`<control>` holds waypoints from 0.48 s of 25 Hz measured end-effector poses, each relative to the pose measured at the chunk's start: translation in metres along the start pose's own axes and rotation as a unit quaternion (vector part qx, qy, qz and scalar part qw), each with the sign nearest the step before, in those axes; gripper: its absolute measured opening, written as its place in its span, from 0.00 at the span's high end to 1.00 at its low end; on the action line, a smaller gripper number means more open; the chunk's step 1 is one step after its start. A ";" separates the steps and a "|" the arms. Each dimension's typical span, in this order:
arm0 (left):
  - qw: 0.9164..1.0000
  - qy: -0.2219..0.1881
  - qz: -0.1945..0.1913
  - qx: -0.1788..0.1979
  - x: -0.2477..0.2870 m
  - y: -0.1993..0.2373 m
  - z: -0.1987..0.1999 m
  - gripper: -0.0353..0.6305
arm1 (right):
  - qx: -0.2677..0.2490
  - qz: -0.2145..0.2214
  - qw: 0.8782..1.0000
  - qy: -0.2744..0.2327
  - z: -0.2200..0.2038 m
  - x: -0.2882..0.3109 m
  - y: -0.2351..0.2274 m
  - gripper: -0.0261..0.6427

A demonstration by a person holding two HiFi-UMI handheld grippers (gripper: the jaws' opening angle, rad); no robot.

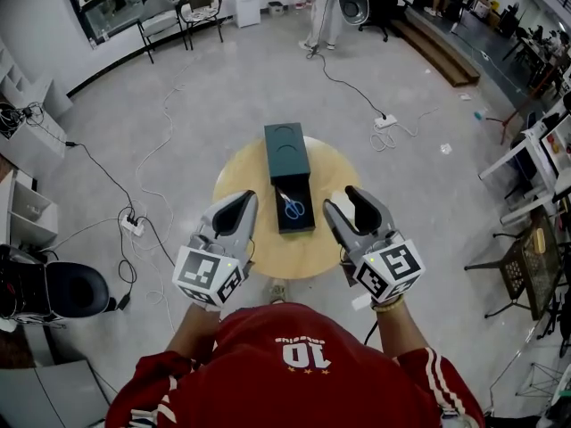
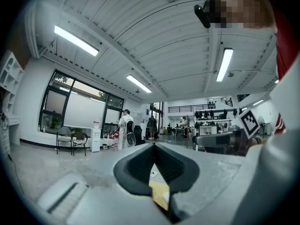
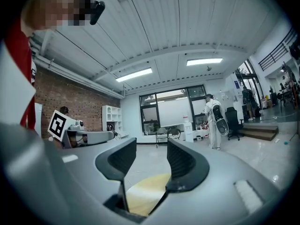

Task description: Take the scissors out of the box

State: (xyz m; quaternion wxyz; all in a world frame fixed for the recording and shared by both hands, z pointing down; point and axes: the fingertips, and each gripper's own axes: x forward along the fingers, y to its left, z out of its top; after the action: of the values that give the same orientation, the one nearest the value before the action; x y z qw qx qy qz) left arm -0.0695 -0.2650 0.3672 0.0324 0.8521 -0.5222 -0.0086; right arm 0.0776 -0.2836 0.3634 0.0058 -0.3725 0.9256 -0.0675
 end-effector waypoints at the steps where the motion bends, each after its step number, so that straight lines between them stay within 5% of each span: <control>1: 1.000 0.001 0.003 -0.003 0.000 0.003 -0.002 0.94 | 0.000 0.001 1.000 0.005 -0.004 0.003 -0.001 0.67; 12: 1.000 0.007 0.001 -0.018 0.014 0.022 -0.009 0.94 | -0.013 0.003 0.997 0.083 -0.064 0.039 -0.019 0.67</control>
State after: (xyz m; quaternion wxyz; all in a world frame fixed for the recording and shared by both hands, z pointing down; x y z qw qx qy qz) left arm -0.0823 -0.2867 0.3776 0.0512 0.8511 -0.5224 -0.0117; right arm 0.0589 -0.3166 0.4309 -0.0751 -0.3633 0.9246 -0.0862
